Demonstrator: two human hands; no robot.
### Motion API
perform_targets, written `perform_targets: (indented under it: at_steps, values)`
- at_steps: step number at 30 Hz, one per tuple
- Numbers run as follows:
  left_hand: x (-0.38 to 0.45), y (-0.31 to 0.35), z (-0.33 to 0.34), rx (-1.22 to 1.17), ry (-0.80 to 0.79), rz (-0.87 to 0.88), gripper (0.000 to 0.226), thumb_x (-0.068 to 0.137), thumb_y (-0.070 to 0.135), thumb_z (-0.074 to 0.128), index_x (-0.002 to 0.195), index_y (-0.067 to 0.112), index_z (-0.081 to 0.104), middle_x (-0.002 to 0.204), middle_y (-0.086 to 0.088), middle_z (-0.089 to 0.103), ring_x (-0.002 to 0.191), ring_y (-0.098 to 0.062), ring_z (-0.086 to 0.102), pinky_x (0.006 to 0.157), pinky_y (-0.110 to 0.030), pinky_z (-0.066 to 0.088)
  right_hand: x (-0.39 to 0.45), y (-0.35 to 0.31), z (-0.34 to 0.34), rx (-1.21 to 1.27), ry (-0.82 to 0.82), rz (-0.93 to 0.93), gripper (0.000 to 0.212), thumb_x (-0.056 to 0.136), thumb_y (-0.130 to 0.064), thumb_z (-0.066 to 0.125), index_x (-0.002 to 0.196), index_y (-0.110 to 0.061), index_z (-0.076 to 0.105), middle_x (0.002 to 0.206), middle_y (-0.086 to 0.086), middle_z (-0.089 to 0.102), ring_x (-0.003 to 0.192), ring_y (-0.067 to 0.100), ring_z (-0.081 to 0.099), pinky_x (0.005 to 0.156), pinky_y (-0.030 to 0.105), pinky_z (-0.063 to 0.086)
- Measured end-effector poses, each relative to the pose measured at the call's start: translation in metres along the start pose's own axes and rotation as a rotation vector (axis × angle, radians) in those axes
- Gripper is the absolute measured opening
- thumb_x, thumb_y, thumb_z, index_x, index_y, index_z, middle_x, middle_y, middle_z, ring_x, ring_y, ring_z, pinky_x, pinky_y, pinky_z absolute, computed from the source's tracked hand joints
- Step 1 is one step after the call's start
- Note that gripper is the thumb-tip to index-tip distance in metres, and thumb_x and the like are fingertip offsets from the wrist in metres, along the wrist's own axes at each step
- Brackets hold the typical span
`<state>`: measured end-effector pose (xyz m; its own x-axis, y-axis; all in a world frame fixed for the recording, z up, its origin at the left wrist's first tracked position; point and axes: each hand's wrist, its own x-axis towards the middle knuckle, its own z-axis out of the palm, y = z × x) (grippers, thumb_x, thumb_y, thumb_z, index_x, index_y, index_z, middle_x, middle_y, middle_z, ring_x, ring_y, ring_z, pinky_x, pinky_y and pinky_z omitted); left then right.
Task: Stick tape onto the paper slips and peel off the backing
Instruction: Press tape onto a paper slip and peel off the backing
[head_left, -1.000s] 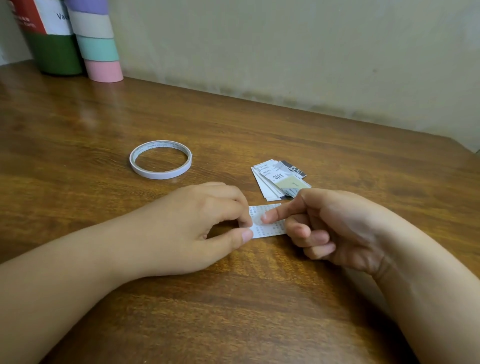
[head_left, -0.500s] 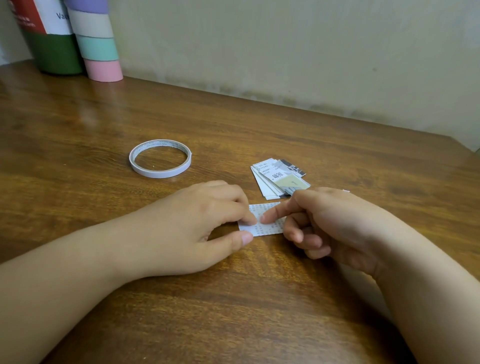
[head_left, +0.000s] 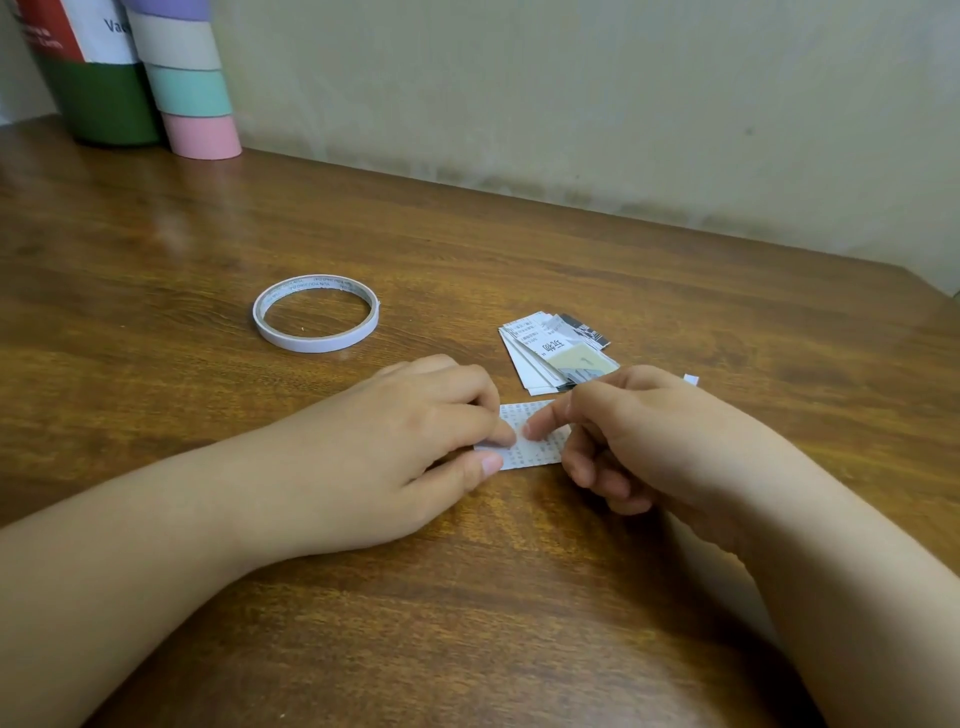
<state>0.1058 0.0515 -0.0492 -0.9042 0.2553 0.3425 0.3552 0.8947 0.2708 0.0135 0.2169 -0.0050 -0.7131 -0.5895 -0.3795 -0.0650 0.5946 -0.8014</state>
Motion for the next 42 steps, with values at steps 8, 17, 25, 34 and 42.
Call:
perform_targets:
  at_steps: [8,17,25,34,42]
  values:
    - [0.0,0.002,0.001,0.029,-0.002,-0.011,0.039,0.092,0.04,0.035,0.109,0.023,0.066,0.098,0.012,0.054,0.093,-0.003,0.044,0.082,-0.027,0.04,0.0,0.004,-0.007,-0.306,0.254,-0.174,0.03,0.088,-0.02,0.038,0.076,-0.026,0.065,0.053,-0.005,0.062,0.039,0.007,0.046,0.051,0.024,0.04]
    - [-0.001,0.001,0.001,0.054,-0.003,-0.003,0.037,0.092,0.04,0.037,0.109,0.024,0.066,0.098,0.011,0.055,0.094,-0.002,0.044,0.083,-0.028,0.039,-0.009,0.006,-0.007,-0.476,0.168,-0.405,0.029,0.085,-0.017,0.047,0.081,-0.035,0.068,0.045,-0.012,0.047,0.038,0.007,0.039,0.039,0.014,0.03]
    - [-0.001,0.001,0.001,0.074,-0.004,-0.007,0.037,0.092,0.041,0.037,0.109,0.025,0.066,0.098,0.013,0.056,0.095,-0.002,0.045,0.086,-0.021,0.03,-0.006,0.008,-0.007,-0.607,0.144,-0.349,0.03,0.087,-0.02,0.046,0.088,-0.041,0.068,0.047,-0.022,0.05,0.045,0.005,0.046,0.053,0.026,0.044]
    - [-0.003,0.0,0.0,0.068,-0.013,-0.009,0.039,0.092,0.043,0.036,0.112,0.027,0.066,0.101,0.015,0.055,0.095,-0.001,0.046,0.084,-0.024,0.033,-0.001,0.01,-0.014,-0.53,0.122,-0.289,0.038,0.089,-0.018,0.043,0.086,-0.045,0.07,0.04,-0.012,0.045,0.037,0.007,0.036,0.039,0.015,0.03]
    - [-0.004,0.001,0.0,0.081,-0.003,0.009,0.042,0.092,0.043,0.037,0.113,0.025,0.068,0.102,0.014,0.059,0.094,-0.003,0.051,0.085,-0.029,0.04,0.011,0.014,-0.023,-0.339,0.344,-0.255,0.019,0.087,-0.023,0.055,0.083,-0.034,0.07,0.056,-0.008,0.057,0.04,0.003,0.044,0.039,0.012,0.033]
